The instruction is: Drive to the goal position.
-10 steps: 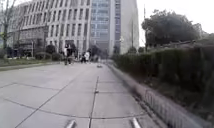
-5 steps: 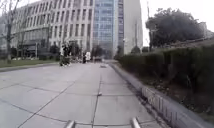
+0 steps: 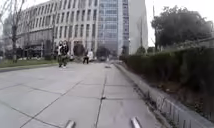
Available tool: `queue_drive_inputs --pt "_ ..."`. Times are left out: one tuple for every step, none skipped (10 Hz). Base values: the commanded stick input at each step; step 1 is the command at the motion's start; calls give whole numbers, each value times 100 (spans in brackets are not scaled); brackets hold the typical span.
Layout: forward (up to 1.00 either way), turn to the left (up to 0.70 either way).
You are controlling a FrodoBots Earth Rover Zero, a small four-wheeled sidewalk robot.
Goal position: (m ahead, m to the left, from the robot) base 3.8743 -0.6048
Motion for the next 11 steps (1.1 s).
queue_drive_inputs --pt "37 70" --pt "37 66" --pt "37 0" --pt "37 0" --pt "37 0" --pt "37 0" --pt "37 0" --pt "37 0" --pt "37 0" --pt "37 0" --pt "37 0"
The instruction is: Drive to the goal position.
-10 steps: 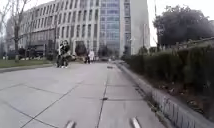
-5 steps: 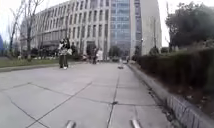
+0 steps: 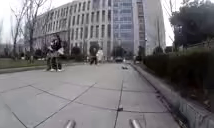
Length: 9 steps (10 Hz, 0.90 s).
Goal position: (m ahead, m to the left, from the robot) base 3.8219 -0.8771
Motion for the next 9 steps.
queue_drive_inputs --pt "37 0" --pt "39 0" --pt "39 0" --pt "42 0" --pt "44 0" --pt "45 0" --pt "45 0" --pt "45 0" --pt "45 0"
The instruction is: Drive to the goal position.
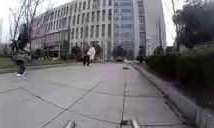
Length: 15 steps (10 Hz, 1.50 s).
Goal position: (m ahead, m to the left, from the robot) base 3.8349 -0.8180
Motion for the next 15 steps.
queue_drive_inputs --pt "45 0" --pt "45 0" --pt "45 0" --pt "45 0" --pt "45 0" --pt "45 0" --pt "45 0" --pt "45 0" --pt "45 0" --pt "45 0" --pt "45 0" --pt "45 0" --pt "45 0" --pt "45 0" --pt "45 0"
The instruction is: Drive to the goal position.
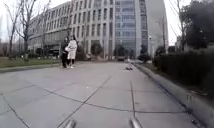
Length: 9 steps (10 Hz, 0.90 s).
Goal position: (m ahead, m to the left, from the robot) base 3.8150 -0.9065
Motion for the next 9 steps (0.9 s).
queue_drive_inputs --pt "45 0" --pt "45 0" --pt "45 0" --pt "45 0" --pt "45 0" --pt "45 7" --pt "45 26" --pt "45 27" --pt "45 15"
